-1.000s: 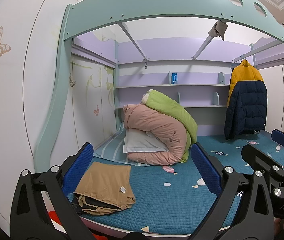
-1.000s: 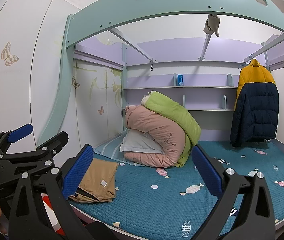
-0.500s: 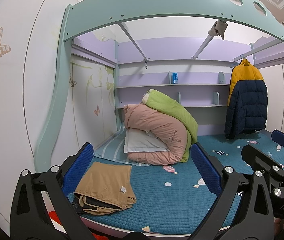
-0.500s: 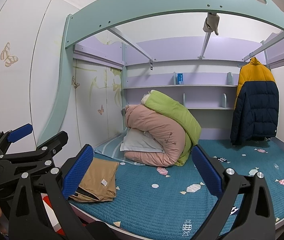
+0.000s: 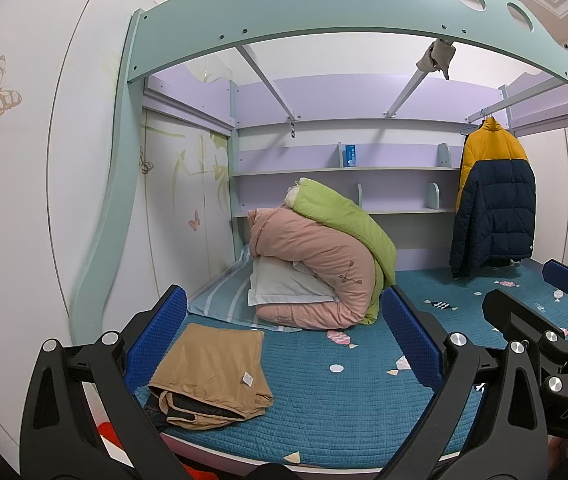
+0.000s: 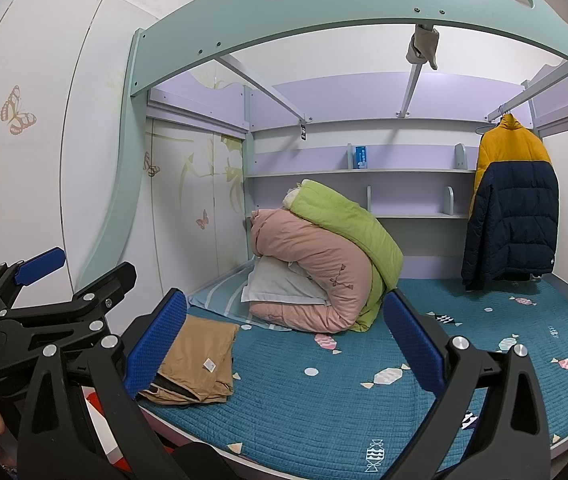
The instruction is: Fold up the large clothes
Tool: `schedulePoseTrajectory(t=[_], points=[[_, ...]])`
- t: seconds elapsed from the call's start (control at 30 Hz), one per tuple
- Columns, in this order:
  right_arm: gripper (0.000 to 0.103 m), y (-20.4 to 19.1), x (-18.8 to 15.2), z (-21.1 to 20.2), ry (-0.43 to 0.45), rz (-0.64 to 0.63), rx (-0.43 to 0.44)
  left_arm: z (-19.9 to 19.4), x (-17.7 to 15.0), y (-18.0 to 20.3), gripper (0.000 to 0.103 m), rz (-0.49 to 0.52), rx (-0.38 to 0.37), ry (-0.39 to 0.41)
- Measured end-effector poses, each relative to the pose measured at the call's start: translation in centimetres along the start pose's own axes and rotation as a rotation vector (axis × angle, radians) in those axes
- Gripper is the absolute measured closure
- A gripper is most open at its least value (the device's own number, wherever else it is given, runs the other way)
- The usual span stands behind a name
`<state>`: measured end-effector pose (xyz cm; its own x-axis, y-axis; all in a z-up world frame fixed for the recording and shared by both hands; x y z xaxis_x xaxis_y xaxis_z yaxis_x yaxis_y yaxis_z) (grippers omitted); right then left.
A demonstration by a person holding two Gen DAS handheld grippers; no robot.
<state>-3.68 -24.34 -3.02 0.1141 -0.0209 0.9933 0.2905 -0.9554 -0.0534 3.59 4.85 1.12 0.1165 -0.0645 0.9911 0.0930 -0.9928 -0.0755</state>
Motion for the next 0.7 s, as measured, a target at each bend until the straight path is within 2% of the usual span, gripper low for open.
schedulePoseTrajectory(t=[0.7], points=[[0.008, -0.32, -0.06, 0.10, -0.005, 0.007, 0.003, 0.27, -0.54, -0.63, 0.005, 0.004, 0.001, -0.002]])
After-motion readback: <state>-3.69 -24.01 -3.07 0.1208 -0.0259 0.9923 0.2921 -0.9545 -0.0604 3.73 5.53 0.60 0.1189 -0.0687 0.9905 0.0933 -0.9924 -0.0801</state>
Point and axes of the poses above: each gripper's, at about its wrist camera, not at the fingertips, and z roughly the way its jaws point, y to its right, x to its top, the point moved 7 cm from there along z, roughly the way its jaws point, and after that the axes turned 1 degree about z, right-handed, at the moved point
